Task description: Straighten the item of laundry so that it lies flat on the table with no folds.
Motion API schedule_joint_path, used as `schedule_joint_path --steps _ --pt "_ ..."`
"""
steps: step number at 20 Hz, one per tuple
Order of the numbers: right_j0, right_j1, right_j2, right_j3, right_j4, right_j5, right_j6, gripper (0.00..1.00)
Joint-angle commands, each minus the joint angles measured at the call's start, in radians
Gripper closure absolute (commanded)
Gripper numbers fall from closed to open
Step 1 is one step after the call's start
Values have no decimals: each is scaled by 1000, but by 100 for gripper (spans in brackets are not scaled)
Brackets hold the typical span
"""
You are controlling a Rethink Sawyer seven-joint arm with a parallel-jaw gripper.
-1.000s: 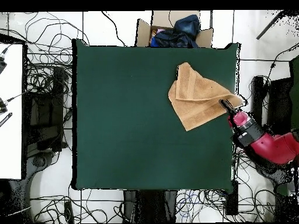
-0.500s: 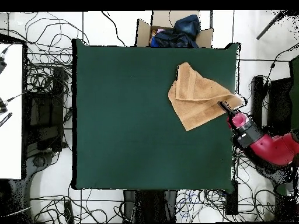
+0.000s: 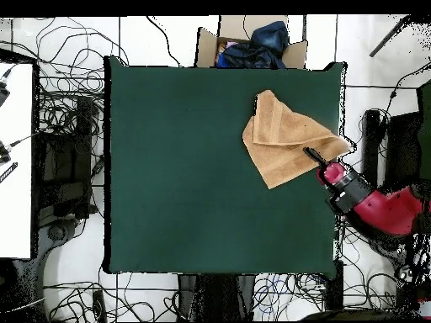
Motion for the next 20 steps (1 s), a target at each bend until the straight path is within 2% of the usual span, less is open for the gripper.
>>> schedule_joint_path --steps 1,13,15,20 --pt "109 -16 -57 85 -50 136 -442 0" --pt "158 -28 -91 124 26 116 -834 0" --pt "176 -25 -102 128 15 142 -878 0" --pt "276 2 -181 102 -102 215 -901 0"
